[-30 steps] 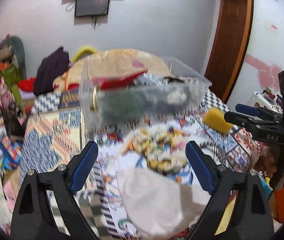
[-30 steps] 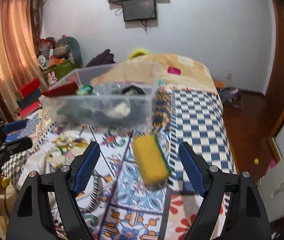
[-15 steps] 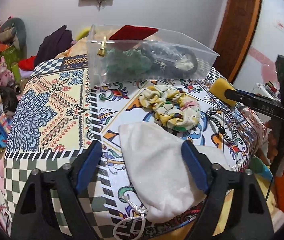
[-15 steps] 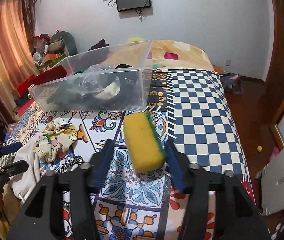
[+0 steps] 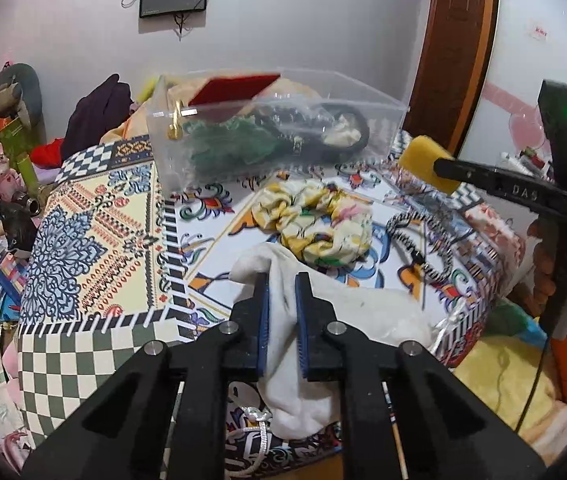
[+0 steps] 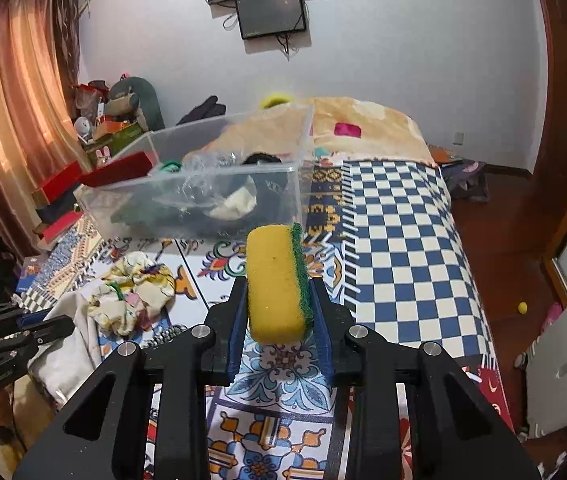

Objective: Organize soft objects
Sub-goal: 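Grasp the white cloth with the left tool while the right tool grasps the yellow sponge, then drop the white cloth into the clear box with the left tool while the right tool drops the sponge in, then grasp the floral scrunchie with the left tool while the right tool grasps the braided hair tie, then drop the scrunchie into the clear box with the left tool while the right tool drops the hair tie in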

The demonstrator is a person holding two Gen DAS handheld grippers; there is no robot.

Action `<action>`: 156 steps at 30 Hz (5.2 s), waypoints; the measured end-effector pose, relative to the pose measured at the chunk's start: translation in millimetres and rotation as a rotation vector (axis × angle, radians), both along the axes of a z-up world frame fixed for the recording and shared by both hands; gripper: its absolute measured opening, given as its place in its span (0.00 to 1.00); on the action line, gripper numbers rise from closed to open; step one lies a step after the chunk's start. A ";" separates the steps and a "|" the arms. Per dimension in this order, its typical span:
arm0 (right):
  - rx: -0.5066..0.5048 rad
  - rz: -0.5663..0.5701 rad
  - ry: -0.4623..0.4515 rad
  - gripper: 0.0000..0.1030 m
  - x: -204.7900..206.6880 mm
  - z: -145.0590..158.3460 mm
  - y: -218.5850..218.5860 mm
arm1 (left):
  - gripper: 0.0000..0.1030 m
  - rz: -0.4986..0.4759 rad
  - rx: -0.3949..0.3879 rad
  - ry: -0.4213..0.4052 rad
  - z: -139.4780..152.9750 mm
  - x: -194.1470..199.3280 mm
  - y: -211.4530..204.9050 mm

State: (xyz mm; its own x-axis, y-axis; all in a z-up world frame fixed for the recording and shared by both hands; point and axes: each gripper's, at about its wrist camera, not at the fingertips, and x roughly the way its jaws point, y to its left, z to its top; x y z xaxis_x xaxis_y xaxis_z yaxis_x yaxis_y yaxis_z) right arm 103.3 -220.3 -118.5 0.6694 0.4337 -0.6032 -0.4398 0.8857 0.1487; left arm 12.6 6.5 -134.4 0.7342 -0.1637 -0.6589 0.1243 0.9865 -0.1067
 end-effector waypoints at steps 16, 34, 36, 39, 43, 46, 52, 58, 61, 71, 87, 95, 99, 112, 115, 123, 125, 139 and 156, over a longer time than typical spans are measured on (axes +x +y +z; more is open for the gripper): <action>0.057 0.026 -0.127 0.26 0.3 47.2 11.4 | 0.08 0.019 0.007 -0.238 88.4 2.9 -3.0; 0.107 0.042 -0.204 0.27 25.4 73.8 29.1 | 0.08 0.034 0.006 -0.359 138.0 76.9 -18.6; 0.101 0.043 -0.207 0.27 31.6 74.5 32.6 | 0.08 0.041 -0.005 -0.336 133.7 90.0 -15.5; 0.092 0.046 -0.204 0.27 39.4 72.9 37.7 | 0.08 0.053 -0.018 -0.310 126.2 109.4 -11.8; 0.075 0.053 -0.189 0.27 46.9 65.9 44.7 | 0.08 0.081 -0.018 -0.287 115.1 129.0 -8.4; 0.054 0.057 -0.172 0.27 54.1 59.3 50.1 | 0.08 0.085 -0.027 -0.262 107.0 142.7 -8.2; 0.014 0.055 -0.123 0.27 70.9 42.0 58.9 | 0.08 0.096 0.003 -0.217 87.3 162.2 -12.9; -0.022 0.051 -0.099 0.27 75.1 33.0 63.1 | 0.08 0.084 0.050 -0.182 71.1 169.8 -18.4; -0.033 0.049 -0.094 0.37 73.5 33.4 62.3 | 0.11 0.074 0.062 -0.173 69.1 167.7 -20.8; -0.016 0.035 -0.134 0.63 48.5 52.1 41.2 | 0.43 0.028 0.018 -0.160 78.2 144.3 -15.2; -0.036 0.086 -0.118 0.78 2.6 49.4 26.5 | 0.89 0.001 0.007 -0.250 99.6 61.7 -12.7; -0.024 0.142 0.010 0.78 -10.2 11.8 29.8 | 0.95 0.005 0.035 -0.130 55.2 45.3 -11.0; -0.029 0.170 0.072 0.78 -16.4 -9.0 34.0 | 0.95 0.013 0.014 -0.064 32.9 40.2 -4.2; -0.132 0.210 0.048 0.31 -24.0 -28.8 56.3 | 0.94 -0.024 0.004 0.046 -6.2 49.8 -17.5; -0.112 0.188 0.055 0.17 -19.6 -29.1 50.6 | 0.83 -0.033 0.028 0.031 -6.1 51.5 -23.6; -0.064 0.177 0.049 0.13 -18.7 -24.6 42.3 | 0.28 -0.051 0.038 0.030 -12.0 54.2 -30.1; -0.056 0.176 0.044 0.12 -18.6 -22.4 40.9 | 0.24 -0.052 0.013 0.029 -10.4 52.9 -26.2; -0.025 0.140 -0.097 0.12 -5.2 26.2 37.8 | 0.19 -0.024 -0.011 -0.158 51.9 26.2 -11.5; 0.034 0.127 -0.201 0.12 46.2 70.6 60.4 | 0.19 0.075 0.016 -0.287 97.8 66.5 13.1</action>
State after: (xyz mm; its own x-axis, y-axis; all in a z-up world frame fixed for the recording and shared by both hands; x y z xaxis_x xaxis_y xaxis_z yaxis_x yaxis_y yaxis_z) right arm 149.5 -159.9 -47.9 0.7133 0.5403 -0.4464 -0.5715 0.8171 0.0757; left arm 79.1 19.5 -36.7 0.9006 -0.0935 -0.4244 0.0741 0.9953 -0.0620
